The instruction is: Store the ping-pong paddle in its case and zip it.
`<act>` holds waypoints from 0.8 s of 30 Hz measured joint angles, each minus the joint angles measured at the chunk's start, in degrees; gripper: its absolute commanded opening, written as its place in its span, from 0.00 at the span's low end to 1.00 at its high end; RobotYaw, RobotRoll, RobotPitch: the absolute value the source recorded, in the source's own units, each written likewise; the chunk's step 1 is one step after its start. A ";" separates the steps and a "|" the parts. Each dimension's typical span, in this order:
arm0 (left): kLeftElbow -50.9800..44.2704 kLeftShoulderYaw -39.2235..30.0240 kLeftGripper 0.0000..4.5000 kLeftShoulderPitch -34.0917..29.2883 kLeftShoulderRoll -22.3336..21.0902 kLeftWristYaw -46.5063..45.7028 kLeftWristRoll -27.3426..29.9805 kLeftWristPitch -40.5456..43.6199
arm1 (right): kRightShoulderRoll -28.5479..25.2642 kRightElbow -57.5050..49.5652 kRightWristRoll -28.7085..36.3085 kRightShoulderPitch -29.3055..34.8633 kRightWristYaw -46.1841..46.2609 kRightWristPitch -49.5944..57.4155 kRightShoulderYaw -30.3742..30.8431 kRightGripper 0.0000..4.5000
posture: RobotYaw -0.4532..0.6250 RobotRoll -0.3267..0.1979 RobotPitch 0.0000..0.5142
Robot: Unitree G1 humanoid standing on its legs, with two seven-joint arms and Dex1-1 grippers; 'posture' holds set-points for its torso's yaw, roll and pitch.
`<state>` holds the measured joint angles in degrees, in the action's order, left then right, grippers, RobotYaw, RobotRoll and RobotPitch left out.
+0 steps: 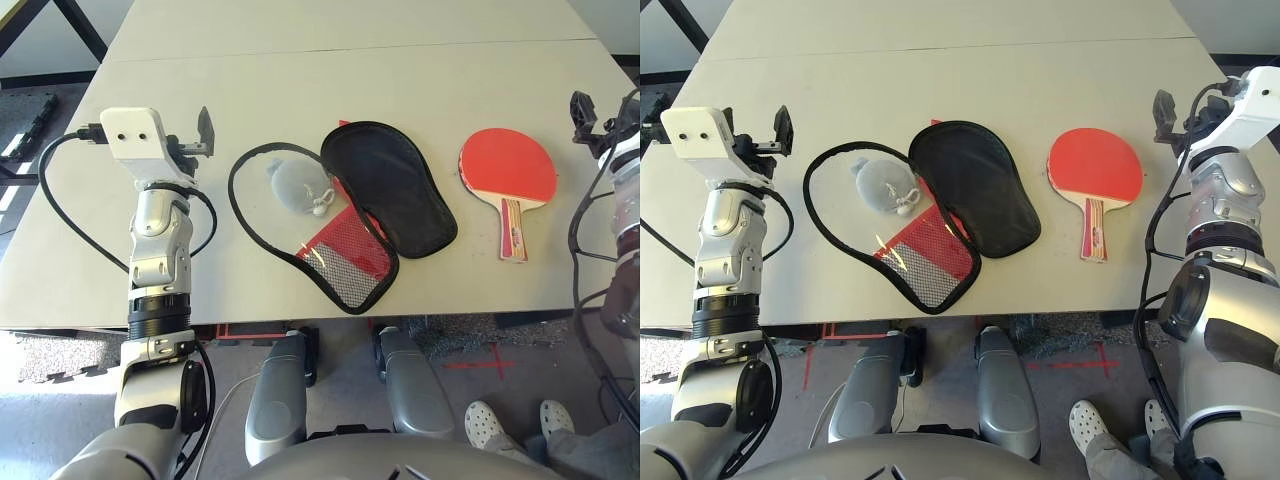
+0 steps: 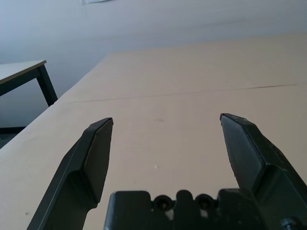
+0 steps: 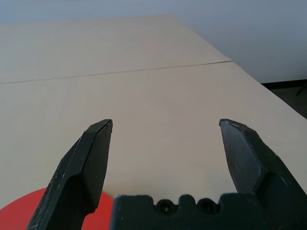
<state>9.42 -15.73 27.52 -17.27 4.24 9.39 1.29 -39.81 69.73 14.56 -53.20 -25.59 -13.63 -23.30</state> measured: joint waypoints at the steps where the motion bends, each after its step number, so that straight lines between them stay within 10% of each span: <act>1: 0.05 -0.02 1.00 0.00 -0.07 0.00 0.00 0.00 | 0.00 0.00 -0.02 0.00 0.00 0.00 0.00 0.99 | 0.46 0.62 0.40; 11: 0.50 -2.31 1.00 2.10 -2.32 -0.57 1.27 3.25 | 0.54 0.03 -0.17 -0.01 0.00 0.00 0.05 0.99 | 0.44 0.62 0.43; 24: -15.24 4.94 1.00 12.92 -12.73 17.55 12.96 28.87 | 0.41 0.03 -0.36 -0.02 -0.91 0.75 0.30 0.99 | 0.45 0.62 0.45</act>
<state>-5.82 -10.79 40.44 -30.00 21.79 22.35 30.16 -39.40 69.76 14.20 -53.23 -26.50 -12.88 -23.00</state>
